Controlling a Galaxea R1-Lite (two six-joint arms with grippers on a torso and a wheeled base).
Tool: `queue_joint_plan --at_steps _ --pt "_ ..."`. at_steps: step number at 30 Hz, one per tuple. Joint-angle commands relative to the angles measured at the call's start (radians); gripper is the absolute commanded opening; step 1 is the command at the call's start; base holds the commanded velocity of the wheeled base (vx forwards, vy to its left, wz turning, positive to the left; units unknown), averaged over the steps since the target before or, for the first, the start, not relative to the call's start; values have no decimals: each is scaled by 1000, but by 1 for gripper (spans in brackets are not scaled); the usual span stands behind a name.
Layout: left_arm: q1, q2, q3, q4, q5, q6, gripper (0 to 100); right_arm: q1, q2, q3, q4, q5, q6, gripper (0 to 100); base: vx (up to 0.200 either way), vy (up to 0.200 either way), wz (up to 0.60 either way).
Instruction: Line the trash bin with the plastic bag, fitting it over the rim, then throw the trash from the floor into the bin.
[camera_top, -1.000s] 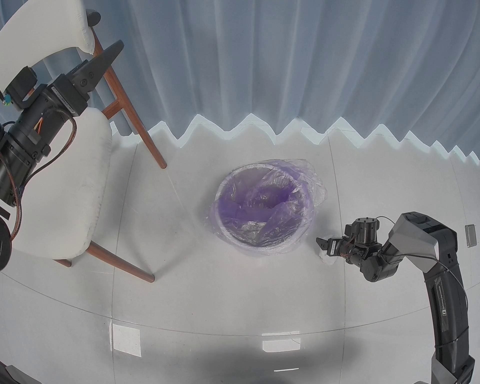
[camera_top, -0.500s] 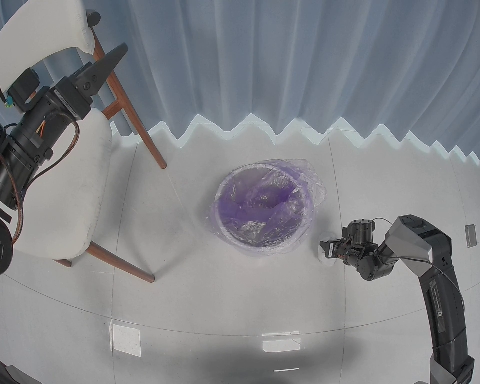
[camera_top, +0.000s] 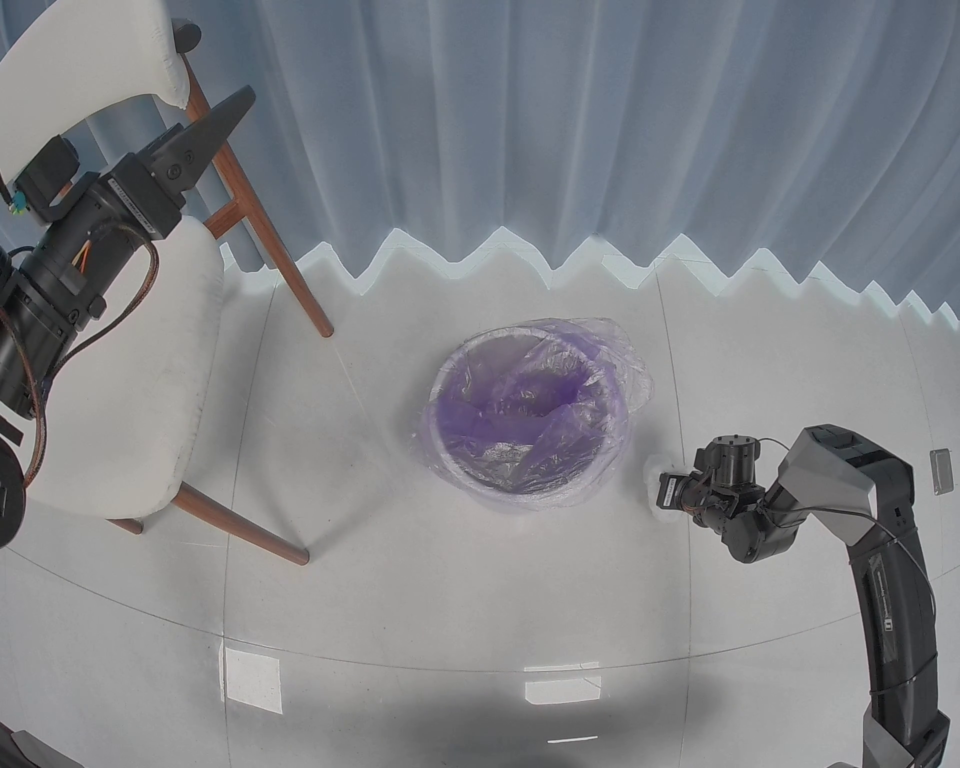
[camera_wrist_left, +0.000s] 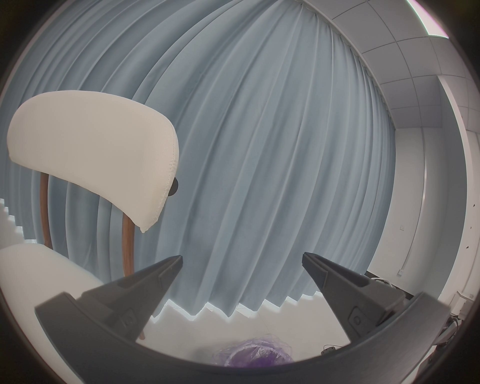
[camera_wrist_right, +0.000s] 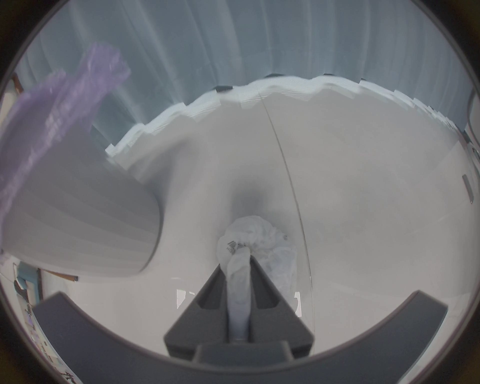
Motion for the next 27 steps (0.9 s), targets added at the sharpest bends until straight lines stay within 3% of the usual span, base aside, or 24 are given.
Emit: queue_joint_plan --at_steps 1,6,11,15,18,20,27 --pt "-21 5 -3 18 14 -5 100 -20 -199 227 -181 0 34 0 0 0 0" --pt "-1 -14 -24 193 105 -9 100 -18 -362 433 -360 6 35 0 0 0 0" --pt "-7 -17 -20 226 111 -8 100 -24 -474 531 -417 21 40 0 0 0 0" --pt "-5 -4 -20 226 109 -8 100 -46 -466 532 -505 35 21 0 0 0 0" --pt "-7 25 -23 212 109 -5 100 -44 -405 523 -644 39 -71 0 0 0 0" --pt "-7 26 -23 212 106 -5 100 -41 -366 520 -696 41 -86 0 0 0 0" --pt "-45 26 -9 211 106 -5 100 -41 -349 454 -701 67 -66 0 0 0 0"
